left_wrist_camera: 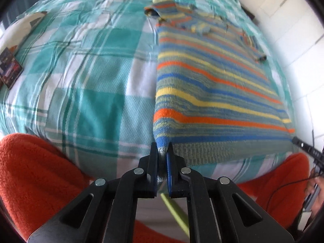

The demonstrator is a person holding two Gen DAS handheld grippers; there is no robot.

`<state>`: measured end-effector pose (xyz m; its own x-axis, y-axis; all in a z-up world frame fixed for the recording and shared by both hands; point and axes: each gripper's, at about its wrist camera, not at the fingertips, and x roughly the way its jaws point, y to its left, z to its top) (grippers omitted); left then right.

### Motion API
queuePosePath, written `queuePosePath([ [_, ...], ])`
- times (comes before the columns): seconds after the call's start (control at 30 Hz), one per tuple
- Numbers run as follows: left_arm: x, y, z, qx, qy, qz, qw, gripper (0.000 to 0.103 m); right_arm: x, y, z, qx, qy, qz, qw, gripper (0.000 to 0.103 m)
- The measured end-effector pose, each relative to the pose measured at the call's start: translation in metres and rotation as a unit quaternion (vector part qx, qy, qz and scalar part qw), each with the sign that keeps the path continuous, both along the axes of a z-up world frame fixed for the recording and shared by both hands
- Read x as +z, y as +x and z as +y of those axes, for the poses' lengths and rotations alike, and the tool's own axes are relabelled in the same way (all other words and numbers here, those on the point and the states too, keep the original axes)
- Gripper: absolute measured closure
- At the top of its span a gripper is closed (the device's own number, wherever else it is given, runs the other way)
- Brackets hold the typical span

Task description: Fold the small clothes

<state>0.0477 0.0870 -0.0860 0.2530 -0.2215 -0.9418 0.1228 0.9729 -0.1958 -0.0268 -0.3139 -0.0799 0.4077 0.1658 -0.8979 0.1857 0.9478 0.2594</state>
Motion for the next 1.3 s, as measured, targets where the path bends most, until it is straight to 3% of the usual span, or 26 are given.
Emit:
queuePosePath([
  [0.1, -0.027, -0.01, -0.013, -0.017, 0.057, 0.019, 0.9981, 0.098, -0.026, 0.001, 0.0, 0.003, -0.024, 0.042, 0.999, 0.099],
  [0.27, -0.05, -0.016, -0.011, -0.004, 0.057, 0.031, 0.9979, 0.098, -0.055, -0.004, -0.008, -0.027, -0.012, 0.065, 0.997, 0.099],
  [0.5, -0.052, -0.013, -0.014, -0.013, 0.065, 0.022, 0.9975, 0.097, -0.056, 0.002, 0.006, -0.017, -0.062, 0.06, 0.996, 0.098],
  [0.77, -0.057, -0.017, -0.027, -0.022, 0.072, 0.015, 0.9971, 0.096, -0.058, 0.0, 0.008, -0.017, -0.075, 0.055, 0.995, 0.098],
  [0.9, -0.057, -0.022, -0.032, -0.026, 0.091, 0.015, 0.9954, 0.087, -0.057, -0.002, 0.008, -0.019, -0.076, 0.052, 0.996, 0.097],
  [0.93, -0.057, -0.024, -0.032, -0.025, 0.096, 0.014, 0.995, 0.083, -0.056, -0.003, 0.008, -0.02, -0.076, 0.051, 0.996, 0.092],
  [1.0, -0.054, -0.028, -0.03, -0.02, 0.101, 0.013, 0.9946, 0.058, -0.055, -0.005, 0.006, -0.027, -0.082, 0.051, 0.995, 0.084],
  [1.07, -0.049, -0.031, -0.025, -0.006, 0.102, 0.008, 0.9948, 0.045, -0.052, -0.008, 0.001, -0.04, -0.083, 0.05, 0.995, 0.063],
  [1.1, -0.046, -0.032, -0.022, 0.002, 0.1, 0.004, 0.995, 0.043, -0.05, -0.01, -0.002, -0.047, -0.084, 0.048, 0.994, 0.06],
  [1.3, -0.023, -0.03, 0.003, 0.067, 0.093, -0.042, 0.9926, 0.028, -0.021, -0.025, -0.017, -0.104, -0.1, -0.01, 0.989, 0.058],
])
